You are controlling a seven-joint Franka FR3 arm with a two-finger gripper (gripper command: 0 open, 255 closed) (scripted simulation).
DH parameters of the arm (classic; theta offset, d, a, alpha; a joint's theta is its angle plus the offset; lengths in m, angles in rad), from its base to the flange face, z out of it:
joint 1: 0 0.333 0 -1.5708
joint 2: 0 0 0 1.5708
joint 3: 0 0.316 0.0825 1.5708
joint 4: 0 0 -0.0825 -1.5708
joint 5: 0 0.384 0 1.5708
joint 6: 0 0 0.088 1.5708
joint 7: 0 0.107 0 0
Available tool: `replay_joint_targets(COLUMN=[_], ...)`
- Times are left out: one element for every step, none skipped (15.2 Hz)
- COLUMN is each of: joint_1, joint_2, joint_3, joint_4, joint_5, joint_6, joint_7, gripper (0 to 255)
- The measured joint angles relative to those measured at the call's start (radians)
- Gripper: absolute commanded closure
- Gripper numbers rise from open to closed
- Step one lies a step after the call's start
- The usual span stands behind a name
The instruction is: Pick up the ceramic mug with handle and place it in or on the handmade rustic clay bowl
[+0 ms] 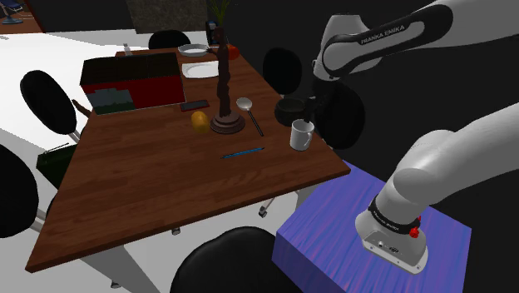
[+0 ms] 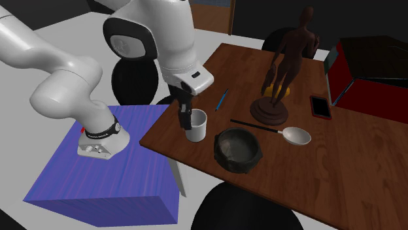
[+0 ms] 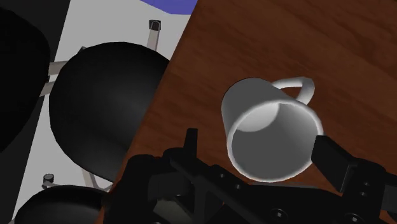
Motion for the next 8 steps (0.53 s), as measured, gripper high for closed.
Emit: replay_joint_targets(joint_1=[0.003,0.005,0.007,0.008,0.009,0.010,0.012,0.013], joint_2=[0.037,0.058,0.073,0.086,0.097,0.109,0.120,0.130], joint_3=[-0.017,-0.030,-0.036,-0.041,-0.044,-0.047,-0.050,-0.051], joint_4=[-0.001,-0.003,-0.011,-0.018,-0.024,-0.032,-0.038,-0.044], joint_5=[0.013,0.023,0.029,0.033,0.036,0.039,0.041,0.043], joint_6=[0.046,0.076,0.103,0.125,0.143,0.164,0.180,0.197], joint_7=[-0.015,-0.028,-0.034,-0.039,-0.043,-0.046,-0.050,-0.053], gripper=[0,0,0,0,0,0,0,0])
